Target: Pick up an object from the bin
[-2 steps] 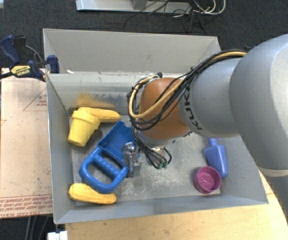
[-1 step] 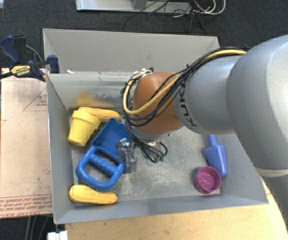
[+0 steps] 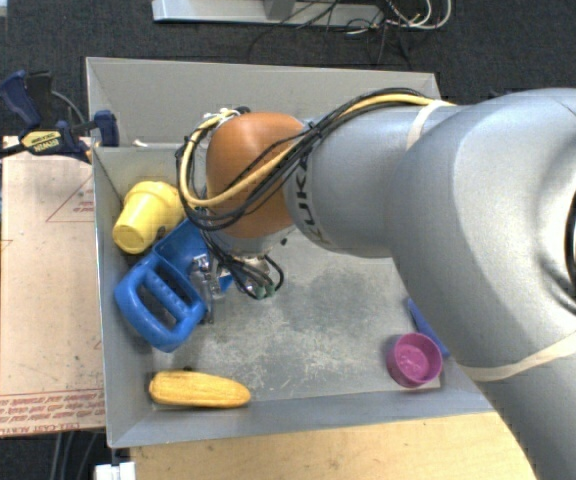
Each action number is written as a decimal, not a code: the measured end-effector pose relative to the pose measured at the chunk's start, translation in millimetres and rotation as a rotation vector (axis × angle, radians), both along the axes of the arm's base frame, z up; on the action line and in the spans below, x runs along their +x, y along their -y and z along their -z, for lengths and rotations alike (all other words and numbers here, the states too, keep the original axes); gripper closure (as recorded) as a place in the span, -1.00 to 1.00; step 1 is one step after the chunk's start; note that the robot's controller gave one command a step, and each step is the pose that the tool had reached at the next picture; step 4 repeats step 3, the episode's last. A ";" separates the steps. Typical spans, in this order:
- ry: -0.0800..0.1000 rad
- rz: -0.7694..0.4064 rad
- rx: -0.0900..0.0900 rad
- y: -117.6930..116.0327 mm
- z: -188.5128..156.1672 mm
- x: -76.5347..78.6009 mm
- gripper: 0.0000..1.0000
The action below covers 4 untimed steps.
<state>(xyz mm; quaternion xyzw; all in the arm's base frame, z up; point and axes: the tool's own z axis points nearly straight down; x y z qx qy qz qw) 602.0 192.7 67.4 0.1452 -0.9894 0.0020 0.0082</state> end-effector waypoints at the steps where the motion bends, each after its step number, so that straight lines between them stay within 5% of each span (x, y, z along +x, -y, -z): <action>1: 0.002 -0.024 0.008 -5.2 0.8 1.1 1.00; 2: -0.011 -0.202 0.002 -3.7 0.5 26.2 1.00; 3: -0.007 -0.154 0.007 -16.2 -2.1 49.3 1.00; 4: -0.007 -0.154 0.007 -16.2 -2.1 49.3 1.00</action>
Offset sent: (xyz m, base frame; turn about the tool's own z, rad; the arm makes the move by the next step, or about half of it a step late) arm 0.0362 0.0057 0.0026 -0.1755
